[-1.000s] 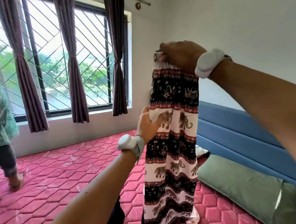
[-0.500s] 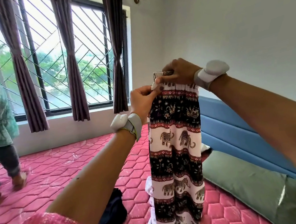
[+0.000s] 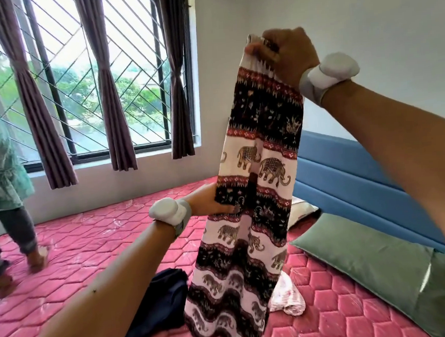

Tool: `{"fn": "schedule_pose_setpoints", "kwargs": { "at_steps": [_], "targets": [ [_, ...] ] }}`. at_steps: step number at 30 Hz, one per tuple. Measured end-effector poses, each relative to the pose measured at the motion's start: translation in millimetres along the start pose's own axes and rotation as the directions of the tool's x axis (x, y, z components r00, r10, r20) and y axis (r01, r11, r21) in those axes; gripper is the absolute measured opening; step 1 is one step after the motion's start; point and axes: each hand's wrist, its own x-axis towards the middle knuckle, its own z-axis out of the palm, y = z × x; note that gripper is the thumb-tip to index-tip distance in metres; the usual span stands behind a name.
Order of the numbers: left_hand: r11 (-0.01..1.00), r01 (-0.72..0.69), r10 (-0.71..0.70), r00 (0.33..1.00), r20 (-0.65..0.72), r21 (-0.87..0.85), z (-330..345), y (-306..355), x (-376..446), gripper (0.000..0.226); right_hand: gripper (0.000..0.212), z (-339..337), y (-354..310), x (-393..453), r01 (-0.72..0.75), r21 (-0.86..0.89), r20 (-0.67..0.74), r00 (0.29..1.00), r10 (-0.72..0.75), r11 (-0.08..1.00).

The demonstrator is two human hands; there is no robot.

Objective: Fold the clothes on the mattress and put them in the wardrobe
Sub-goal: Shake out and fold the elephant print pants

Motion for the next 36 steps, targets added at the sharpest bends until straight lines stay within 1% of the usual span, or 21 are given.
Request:
{"fn": "schedule_pose_setpoints", "kwargs": {
  "at_steps": [3,5,7,8,9,10,11,12,13,14,16,18,20,23,25,28,30,31,32,34,36],
  "targets": [
    [0.986,0.16,-0.158,0.985,0.066,-0.035,18.5,-32.6,-13.7,0.037,0.057,-6.8,0.0,6.2,-0.011,0.0,-0.071,0.997,0.011,1.0],
    [0.957,0.29,-0.287,0.956,0.067,-0.029,29.3,-53.5,-27.2,0.031,0.063,-12.0,-0.5,8.8,-0.025,0.02,-0.106,0.994,0.027,0.999],
    [0.931,0.362,-0.36,0.932,0.038,-0.044,40.8,-71.2,-40.4,0.034,0.055,-18.9,-3.9,9.9,-0.041,0.055,-0.14,0.989,0.048,0.998],
    [0.918,0.389,-0.389,0.921,0.014,-0.084,46.0,-77.6,-45.9,0.033,0.054,-21.5,-7.0,10.3,-0.048,0.072,-0.156,0.986,0.059,0.996],
    [0.891,0.421,-0.43,0.903,-0.015,-0.168,51.6,-84.0,-50.4,0.027,0.053,-23.9,-9.9,11.1,-0.048,0.091,-0.166,0.984,0.062,0.995],
    [0.85,0.435,-0.47,0.881,-0.054,-0.298,57.2,-87.3,-55.3,0.02,0.053,-26.0,-12.8,11.8,-0.044,0.111,-0.17,0.983,0.063,0.993],
    [0.778,0.432,-0.528,0.843,-0.102,-0.456,62.8,-91.3,-61.7,0.013,0.053,-27.9,-15.2,12.5,-0.032,0.128,-0.163,0.985,0.053,0.991],
    [0.688,0.392,-0.592,0.789,-0.161,-0.61,66.4,-93.3,-67.9,0.008,0.053,-30.5,-15.8,13.2,-0.031,0.135,-0.14,0.989,0.05,0.99],
    [0.585,0.326,-0.665,0.716,-0.209,-0.742,70.0,-96.7,-75.1,0.004,0.053,-32.3,-14.3,13.6,-0.04,0.131,-0.107,0.993,0.054,0.991],
    [0.536,0.268,-0.718,0.643,-0.266,-0.8,73.3,-100.0,-81.9,0.005,0.052,-33.7,-10.8,12.6,-0.063,0.116,-0.07,0.995,0.071,0.991],
    [0.568,0.266,-0.763,0.526,-0.376,-0.779,73.9,-102.7,-95.2,0.01,0.051,-34.4,-0.4,6.8,-0.119,0.081,-0.009,0.993,0.12,0.99],
    [0.642,0.326,-0.752,0.447,-0.485,-0.694,69.2,-97.2,-107.4,0.013,0.043,-33.5,8.4,-5.2,-0.18,0.039,0.032,0.983,0.179,0.983],
    [0.692,0.372,-0.721,0.39,-0.573,-0.618,62.1,-92.2,-118.3,0.015,0.042,-30.1,16.3,-19.1,-0.227,0.017,0.068,0.972,0.225,0.974],
    [0.732,0.414,-0.677,0.362,-0.641,-0.541,51.1,-92.4,-139.4,0.011,0.044,-28.4,25.0,-38.7,-0.298,0.05,0.116,0.95,0.29,0.953],
    [0.738,0.443,-0.665,0.349,-0.661,-0.509,47.7,-97.5,-162.8,0.009,0.04,-28.3,23.6,-52.0,-0.318,0.02,0.206,0.929,0.307,0.948],
    [0.773,0.435,-0.624,0.386,-0.68,-0.462,45.3,-100.2,-198.4,0.019,0.029,-27.3,12.8,-73.1,-0.312,-0.131,0.376,0.862,0.339,0.941],
    [0.768,0.467,-0.627,0.409,-0.663,-0.438,45.9,-108.5,-220.5,0.024,0.027,-23.4,4.0,-92.5,-0.348,-0.132,0.44,0.818,0.369,0.928],
    [0.751,0.482,-0.648,0.407,-0.644,-0.451,45.5,-112.2,-230.5,0.022,0.026,-19.9,-0.3,-102.3,-0.382,-0.113,0.459,0.799,0.39,0.917],
    [0.728,0.482,-0.678,0.395,-0.62,-0.488,49.2,-115.2,-246.3,0.02,0.025,-11.6,-6.7,-118.1,-0.424,-0.085,0.483,0.774,0.41,0.901],
    [0.701,0.484,-0.702,0.333,-0.63,-0.525,55.8,-116.6,-270.1,0.02,0.019,7.6,-17.2,-145.3,-0.566,0.008,0.524,0.704,0.479,0.824],
    [0.714,0.492,-0.668,0.265,-0.696,-0.498,58.3,-108.8,-289.8,0.018,0.027,24.6,-23.2,-167.0,-0.723,0.139,0.577,0.614,0.538,0.677]
  ]
}}
